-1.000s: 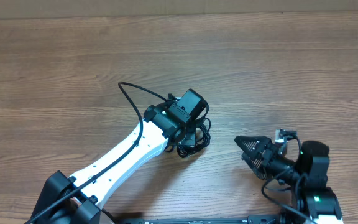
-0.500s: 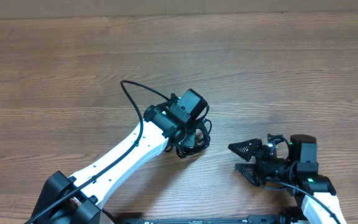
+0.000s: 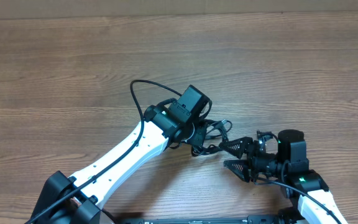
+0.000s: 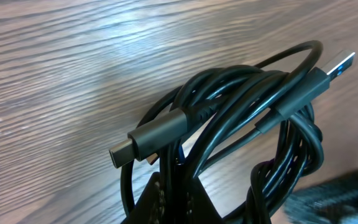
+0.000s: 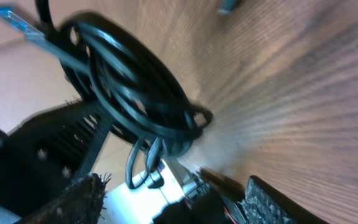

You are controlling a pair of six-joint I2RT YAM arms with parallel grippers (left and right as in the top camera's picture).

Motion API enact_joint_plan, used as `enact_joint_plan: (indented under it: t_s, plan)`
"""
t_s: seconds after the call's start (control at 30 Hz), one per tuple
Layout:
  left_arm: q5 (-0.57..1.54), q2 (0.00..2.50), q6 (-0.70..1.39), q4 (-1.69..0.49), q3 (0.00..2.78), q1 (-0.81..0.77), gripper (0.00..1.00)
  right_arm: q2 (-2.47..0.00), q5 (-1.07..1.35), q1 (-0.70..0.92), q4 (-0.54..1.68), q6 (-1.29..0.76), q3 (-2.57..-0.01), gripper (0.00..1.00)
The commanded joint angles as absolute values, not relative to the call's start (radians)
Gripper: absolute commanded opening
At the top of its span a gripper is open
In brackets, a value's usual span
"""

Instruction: Untangle cables

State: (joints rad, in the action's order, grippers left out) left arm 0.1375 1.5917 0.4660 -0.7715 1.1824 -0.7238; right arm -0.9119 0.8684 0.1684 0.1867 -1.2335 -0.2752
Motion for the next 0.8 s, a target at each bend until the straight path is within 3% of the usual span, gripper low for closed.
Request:
enact_joint_plan:
  t_s: [0.0, 0.03, 0.07, 0.13, 0.2, 0.33, 0.4, 0.57, 0.77]
  plan:
    - [0.297, 1.569, 0.441, -0.728, 1.188, -0.72, 0.04, -0.911, 0.705, 0.231, 0.149, -1.36, -0.296, 0.65]
    - [0.322, 1.57, 0.441, -0.723, 1.188, -0.72, 0.04, -0.911, 0.659, 0.25, 0.144, -1.362, -0.296, 0.62]
    - [0.369, 1.57, 0.441, -0.715, 1.188, -0.72, 0.04, -0.911, 0.591, 0.275, 0.136, -1.362, -0.296, 0.51]
    - [0.393, 1.57, 0.43, -0.722, 1.188, -0.717, 0.04, -0.911, 0.535, 0.288, 0.093, -1.351, -0.296, 0.2]
    - [0.387, 1.569, 0.41, -0.751, 1.188, -0.699, 0.04, -0.911, 0.539, 0.285, 0.043, -1.306, -0.296, 0.05]
    - [0.293, 1.57, 0.449, -0.804, 1.188, -0.619, 0.04, -0.91, 0.639, 0.285, -0.03, -1.189, -0.296, 0.04]
    - [0.268, 1.57, 0.595, -0.796, 1.188, -0.509, 0.04, -0.91, 0.775, 0.285, -0.018, -1.044, -0.296, 0.04]
    - [0.499, 1.57, 0.625, -0.715, 1.188, -0.355, 0.04, -0.91, 0.843, 0.285, 0.121, -0.891, -0.296, 0.04]
    - [0.551, 1.57, 0.666, -0.713, 1.188, -0.302, 0.04, -0.91, 0.848, 0.285, 0.15, -0.889, -0.296, 0.08]
